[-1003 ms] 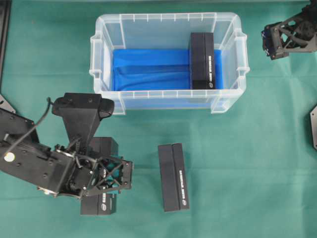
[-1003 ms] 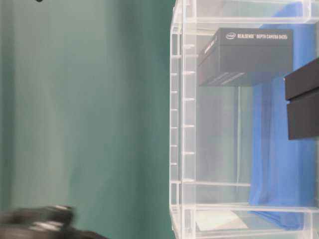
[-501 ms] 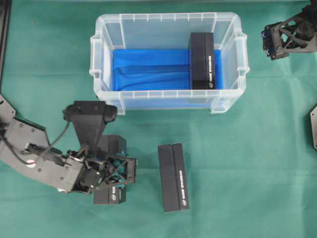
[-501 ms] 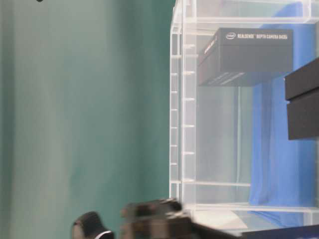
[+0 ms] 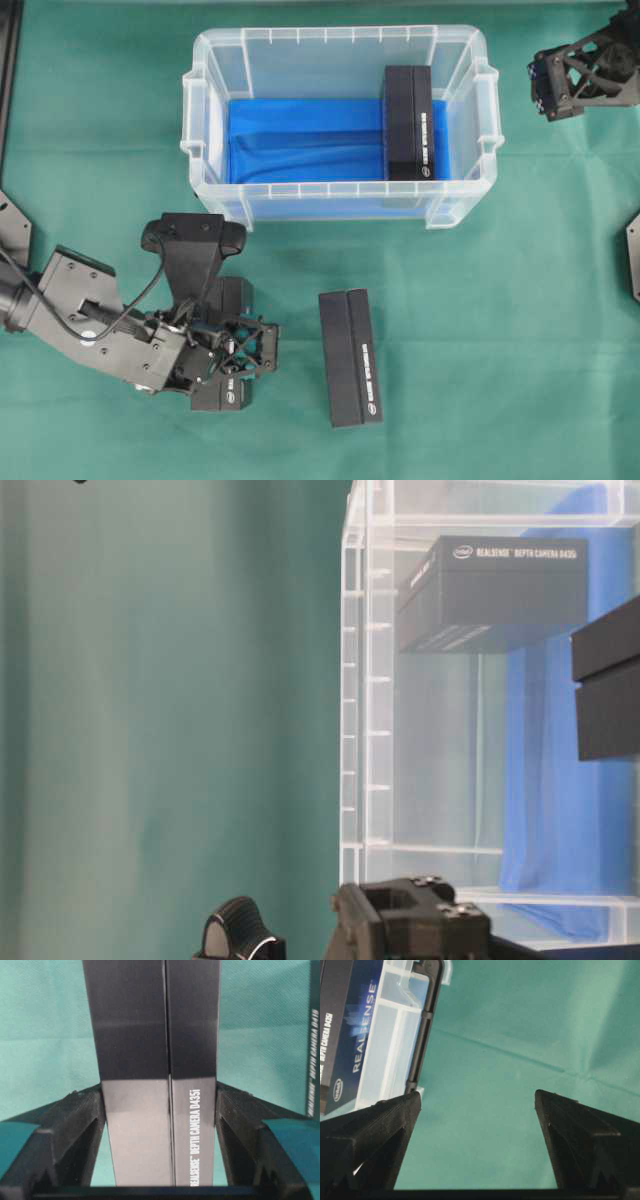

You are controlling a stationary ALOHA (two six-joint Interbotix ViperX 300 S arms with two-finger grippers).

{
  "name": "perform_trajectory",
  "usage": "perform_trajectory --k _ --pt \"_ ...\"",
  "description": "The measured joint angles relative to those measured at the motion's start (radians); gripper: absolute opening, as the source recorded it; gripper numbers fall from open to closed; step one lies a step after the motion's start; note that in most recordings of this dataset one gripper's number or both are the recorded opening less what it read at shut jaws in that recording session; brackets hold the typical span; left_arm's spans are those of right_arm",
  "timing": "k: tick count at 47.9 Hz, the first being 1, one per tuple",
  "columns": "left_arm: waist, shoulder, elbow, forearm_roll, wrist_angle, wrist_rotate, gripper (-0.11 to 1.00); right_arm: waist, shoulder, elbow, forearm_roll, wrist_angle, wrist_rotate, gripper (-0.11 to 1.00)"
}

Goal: Take out the box from the case.
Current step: 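Lower the box onto the cloth left of the first box and release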

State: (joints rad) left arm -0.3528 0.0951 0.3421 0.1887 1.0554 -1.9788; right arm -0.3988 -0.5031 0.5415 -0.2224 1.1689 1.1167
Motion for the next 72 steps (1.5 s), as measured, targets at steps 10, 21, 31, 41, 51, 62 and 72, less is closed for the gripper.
perform_trajectory --k 10,21,31,41,51,62,72 --pt "0.000 0.002 0.000 0.000 -0.026 0.002 0.61 0.000 -0.002 0.000 0.002 0.000 0.000 0.93" --pt "0.000 0.000 0.000 -0.005 -0.029 0.006 0.61 0.000 0.000 0.000 0.000 0.000 0.000 0.93" --pt "0.000 0.000 0.000 -0.011 -0.029 0.006 0.61 0.000 0.000 0.000 0.000 0.000 0.000 0.93" --pt "-0.002 -0.005 0.000 -0.023 -0.029 0.008 0.97 0.000 -0.002 0.000 0.000 0.000 0.000 0.93" --pt "0.000 -0.018 -0.002 -0.023 -0.029 0.008 0.96 0.000 0.000 0.000 0.000 0.000 0.000 0.93" --pt "0.000 -0.021 -0.005 -0.023 -0.029 0.008 0.96 0.000 0.000 0.000 0.002 0.000 0.000 0.93" --pt "0.000 -0.040 -0.054 -0.025 -0.014 0.009 0.95 0.000 -0.002 0.000 0.000 0.000 0.002 0.93"
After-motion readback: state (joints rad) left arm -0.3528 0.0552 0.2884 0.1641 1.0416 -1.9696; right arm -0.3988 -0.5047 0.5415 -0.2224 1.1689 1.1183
